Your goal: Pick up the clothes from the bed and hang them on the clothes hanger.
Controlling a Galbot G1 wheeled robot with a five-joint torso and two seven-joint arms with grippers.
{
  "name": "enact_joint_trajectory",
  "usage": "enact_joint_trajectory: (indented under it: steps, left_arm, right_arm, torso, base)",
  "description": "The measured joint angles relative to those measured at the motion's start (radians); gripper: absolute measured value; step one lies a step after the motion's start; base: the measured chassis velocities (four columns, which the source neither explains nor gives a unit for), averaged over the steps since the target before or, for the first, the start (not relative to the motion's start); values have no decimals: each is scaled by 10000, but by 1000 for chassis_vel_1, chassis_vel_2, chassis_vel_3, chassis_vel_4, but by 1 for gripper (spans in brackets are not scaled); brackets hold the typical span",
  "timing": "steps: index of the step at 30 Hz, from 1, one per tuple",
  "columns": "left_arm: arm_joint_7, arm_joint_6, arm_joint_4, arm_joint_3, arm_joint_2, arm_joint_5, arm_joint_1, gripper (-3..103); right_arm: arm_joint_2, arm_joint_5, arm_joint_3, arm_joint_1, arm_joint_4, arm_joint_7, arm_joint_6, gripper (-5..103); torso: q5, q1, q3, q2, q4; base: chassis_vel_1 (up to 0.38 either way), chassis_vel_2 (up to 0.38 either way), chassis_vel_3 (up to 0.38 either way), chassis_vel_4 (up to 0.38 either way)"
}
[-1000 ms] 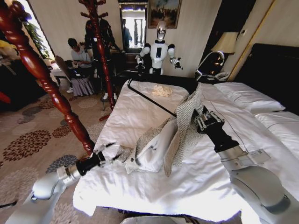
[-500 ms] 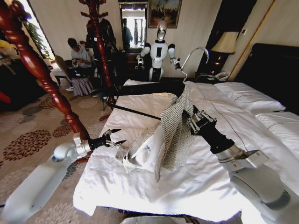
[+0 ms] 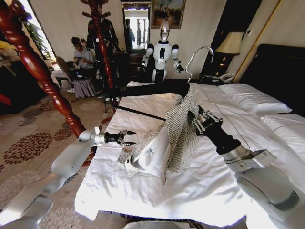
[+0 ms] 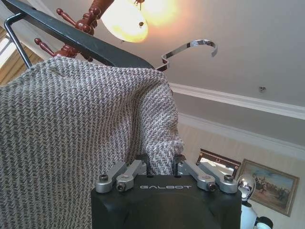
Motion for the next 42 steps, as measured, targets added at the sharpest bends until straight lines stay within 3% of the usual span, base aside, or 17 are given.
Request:
enact_joint_trajectory:
  steps: [6,9,12,13,15,18,21,22,24,27,30,31,33,37,39,41,42]
  left_arm:
    - [512,14,976,535,-594,383,-657,103]
    - [592,40,1215,660,-750,381,-783,97]
    - [594,-3,1289,697,-788,279,-804,88]
    - [592,-25,1269,699,-764,118,-798,77]
    - [590,-41,1231,699,-739,44,-788,77]
    - [575,-190,1031,727,-638,-231,-732,60]
    - [569,-219,956,728,-637,-331,-703,55]
    - [564,-220,945,697,-684,-398,-680,44]
    - [554,-219,945,682,-724,-433,-664,44]
    - [542,-220,956,684,-827,-499,-621,28]
    - [534,-220,997,684,-882,-523,-617,23]
    - [532,-219,1003,684,-906,-567,-617,12]
    - [529,-220,981,680,-903,-610,-617,12]
    - [512,-215,572,296,-763,-982,-503,1]
    - [406,-175,385,116,-695,-1131,-422,1]
    - [-167,-38,-93,-284,-542,-1571,-203,1]
    - [-972,37,-631,-650,-373,-2026,48,1]
  right_arm:
    - [41,0,78,17,100,14,1,23]
    - [84,-11,104,-21,103,18,5,23]
    - [111,-24,134,-36,104,25,15,23]
    - [118,-27,134,-23,105,28,18,23]
    - [119,-31,131,-12,106,30,19,23]
    - [120,-49,68,23,108,41,20,23]
    - [95,-51,50,46,108,44,20,23]
    - [68,-50,51,50,108,46,20,23]
    - [56,-49,62,46,108,48,20,23]
    - [48,-47,99,7,111,51,20,23]
    - [59,-47,123,-9,115,52,20,23]
    - [77,-47,133,-13,115,53,20,23]
    - [92,-47,133,-12,115,56,20,23]
    - [221,-153,69,29,-98,298,-45,23]
    - [254,-188,43,32,-203,417,-106,23]
    - [313,-284,21,31,-454,732,-319,23]
    - [319,-337,23,30,-593,975,-534,23]
  torso:
    - [-3,-1,0,0,4]
    - [-2,-1,-1,0,3]
    - [-2,-1,-1,0,4]
    - [-3,-2,-1,2,5]
    - [-3,-2,-1,2,5]
    - [-3,-3,-1,3,5]
    - [-3,-3,-1,2,5]
    - [-3,-3,-1,3,5]
    - [-3,-3,-2,3,5]
    - [-3,-3,-1,2,3]
    - [-4,-2,-1,2,3]
    - [-4,-3,-2,2,3]
    - [-4,-3,-1,2,3]
    - [-5,-3,-2,2,3]
    - [-4,-2,-1,2,4]
    - [-3,-2,-1,2,5]
    - [-2,-1,-1,2,4]
  base:
    - [0,0,0,0]
    - [0,0,0,0]
    - [0,0,0,0]
    - [0,0,0,0]
    - [0,0,0,0]
    - [0,0,0,0]
    - [0,0,0,0]
    - [0,0,0,0]
    - [0,0,0,0]
    - [0,0,0,0]
    - [0,0,0,0]
    - [0,0,0,0]
    - [0,0,0,0]
    - [0,0,0,0]
    - [0,0,0,0]
    - [0,0,0,0]
    - [0,0,0,0]
